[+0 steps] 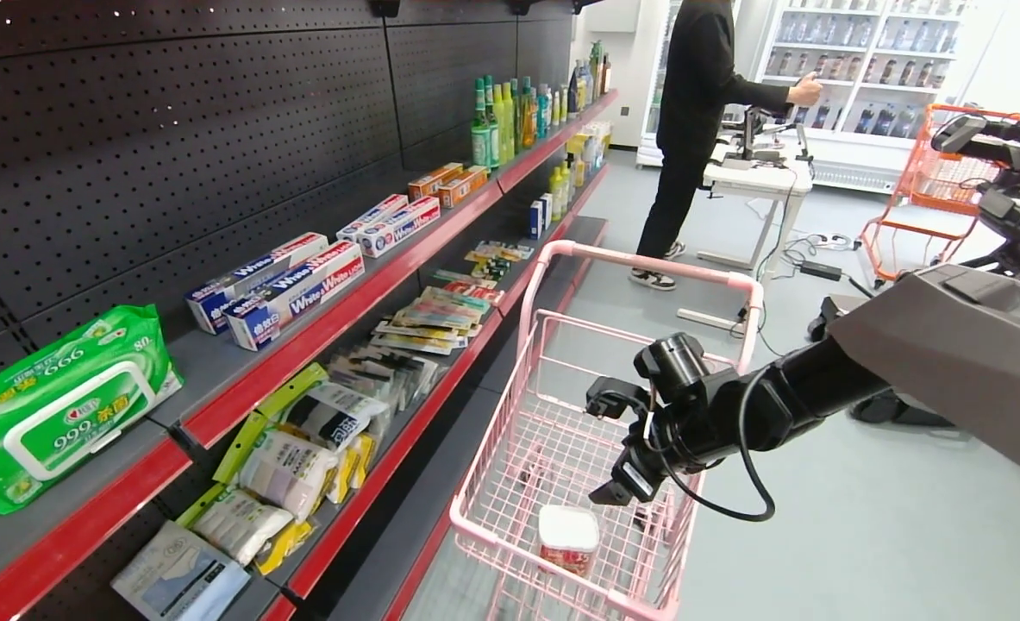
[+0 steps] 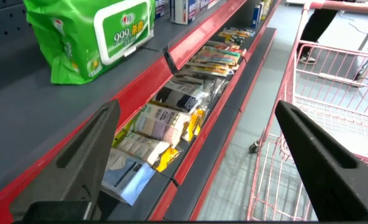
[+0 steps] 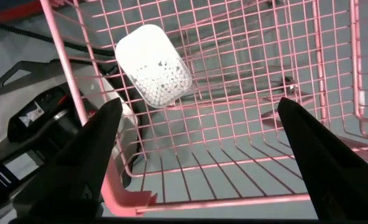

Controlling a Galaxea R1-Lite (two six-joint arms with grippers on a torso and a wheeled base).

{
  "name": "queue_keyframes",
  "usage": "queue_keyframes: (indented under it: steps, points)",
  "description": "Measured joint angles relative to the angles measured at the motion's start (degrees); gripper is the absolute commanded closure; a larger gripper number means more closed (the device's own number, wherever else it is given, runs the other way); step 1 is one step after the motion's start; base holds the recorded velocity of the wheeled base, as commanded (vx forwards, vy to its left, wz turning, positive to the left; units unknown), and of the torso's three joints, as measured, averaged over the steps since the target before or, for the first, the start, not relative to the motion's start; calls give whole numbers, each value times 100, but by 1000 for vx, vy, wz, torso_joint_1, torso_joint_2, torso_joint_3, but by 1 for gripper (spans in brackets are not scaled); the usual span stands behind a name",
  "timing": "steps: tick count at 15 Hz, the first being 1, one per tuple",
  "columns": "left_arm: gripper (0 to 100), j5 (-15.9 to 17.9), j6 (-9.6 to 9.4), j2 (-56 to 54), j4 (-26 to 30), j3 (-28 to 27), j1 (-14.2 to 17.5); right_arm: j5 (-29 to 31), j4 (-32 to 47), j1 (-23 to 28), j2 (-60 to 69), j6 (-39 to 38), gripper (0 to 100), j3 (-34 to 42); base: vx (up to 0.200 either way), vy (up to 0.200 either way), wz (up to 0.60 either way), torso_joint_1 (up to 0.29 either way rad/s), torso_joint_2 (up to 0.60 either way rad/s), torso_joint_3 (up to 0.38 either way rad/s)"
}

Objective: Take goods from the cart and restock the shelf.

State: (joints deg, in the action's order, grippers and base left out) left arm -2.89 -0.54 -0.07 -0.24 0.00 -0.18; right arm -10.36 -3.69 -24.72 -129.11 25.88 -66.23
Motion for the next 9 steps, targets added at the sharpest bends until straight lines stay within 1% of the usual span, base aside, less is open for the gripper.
queue_keyframes:
  steps: [7,9]
  points:
    - [0,2,0,0,0,0,0,-1,4,-132,-110,0,0,-74,0,0,0,-164,369,201]
    - [0,0,0,0,2,0,2,18,0,-129,-135,1,0,-100,0,0,0,-76,176,95]
